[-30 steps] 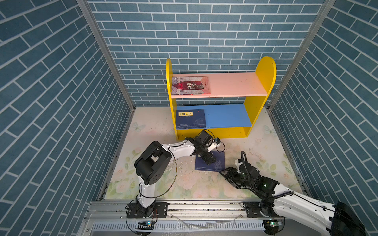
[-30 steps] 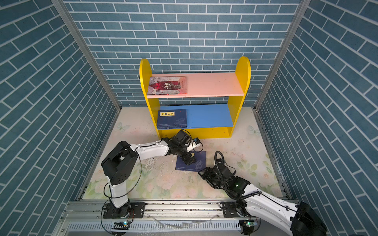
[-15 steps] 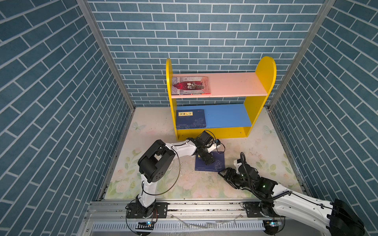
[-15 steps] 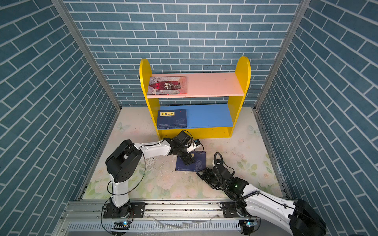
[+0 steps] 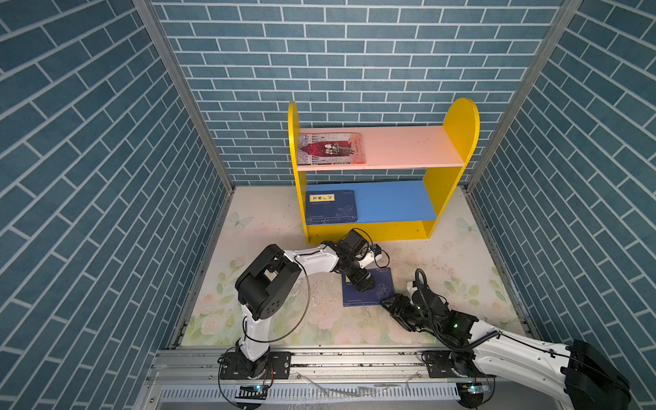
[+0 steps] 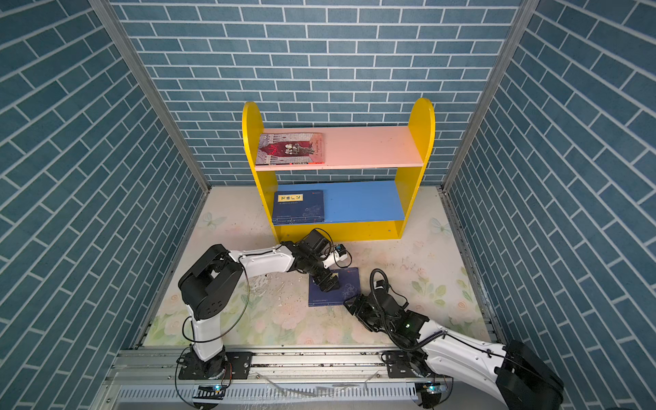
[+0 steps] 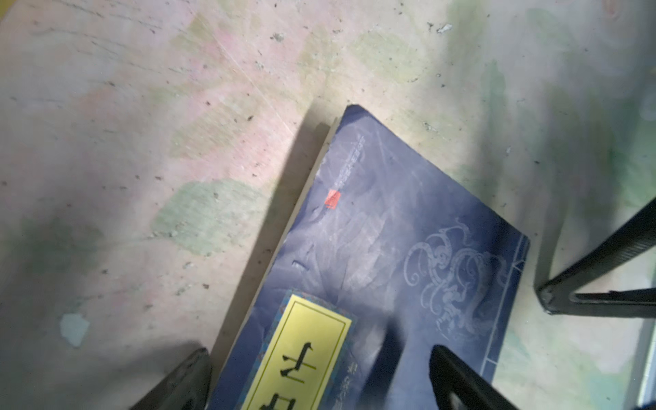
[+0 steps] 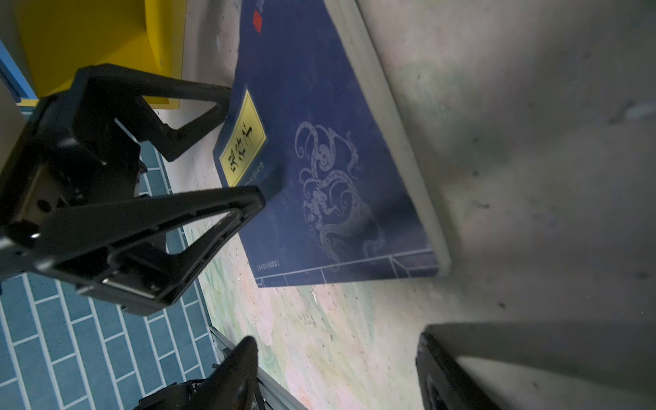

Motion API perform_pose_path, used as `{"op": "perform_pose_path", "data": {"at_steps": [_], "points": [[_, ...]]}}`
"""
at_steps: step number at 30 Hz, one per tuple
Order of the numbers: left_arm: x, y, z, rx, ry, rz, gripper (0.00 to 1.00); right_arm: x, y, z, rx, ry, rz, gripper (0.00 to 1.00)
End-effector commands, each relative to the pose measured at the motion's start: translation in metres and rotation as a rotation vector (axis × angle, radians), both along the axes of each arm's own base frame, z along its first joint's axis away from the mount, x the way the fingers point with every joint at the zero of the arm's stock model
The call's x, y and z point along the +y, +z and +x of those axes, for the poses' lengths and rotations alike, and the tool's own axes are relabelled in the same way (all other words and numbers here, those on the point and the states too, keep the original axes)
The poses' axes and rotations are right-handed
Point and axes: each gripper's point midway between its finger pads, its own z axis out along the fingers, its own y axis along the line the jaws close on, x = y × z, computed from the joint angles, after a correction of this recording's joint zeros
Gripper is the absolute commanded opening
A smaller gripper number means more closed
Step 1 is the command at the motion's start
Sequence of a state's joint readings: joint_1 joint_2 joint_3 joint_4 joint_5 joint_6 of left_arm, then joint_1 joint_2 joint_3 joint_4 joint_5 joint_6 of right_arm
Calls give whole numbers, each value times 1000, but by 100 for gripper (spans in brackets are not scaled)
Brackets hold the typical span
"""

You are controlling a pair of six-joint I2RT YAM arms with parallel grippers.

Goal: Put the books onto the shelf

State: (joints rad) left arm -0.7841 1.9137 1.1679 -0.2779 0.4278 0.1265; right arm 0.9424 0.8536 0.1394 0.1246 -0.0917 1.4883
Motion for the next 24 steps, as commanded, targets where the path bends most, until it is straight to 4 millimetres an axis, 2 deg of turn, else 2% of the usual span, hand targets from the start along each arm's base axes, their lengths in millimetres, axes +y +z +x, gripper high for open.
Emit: {"op": "perform_pose_path", "data": {"at_steps": [1,10,17,24], "points": [[16,-21,-33,187,64,50,97,-2,-6,2,38,-47,-12,72],[20,-20,-41,296,276,-20,97,-10,-28,4,94,-105,-81,73],[28,-14,-42,306,368,-45,97,-13,-41,8,122,-154,-130,73],[41,-20,-44,270,411,-53,100,-8,-42,19,74,-193,-84,73]]}}
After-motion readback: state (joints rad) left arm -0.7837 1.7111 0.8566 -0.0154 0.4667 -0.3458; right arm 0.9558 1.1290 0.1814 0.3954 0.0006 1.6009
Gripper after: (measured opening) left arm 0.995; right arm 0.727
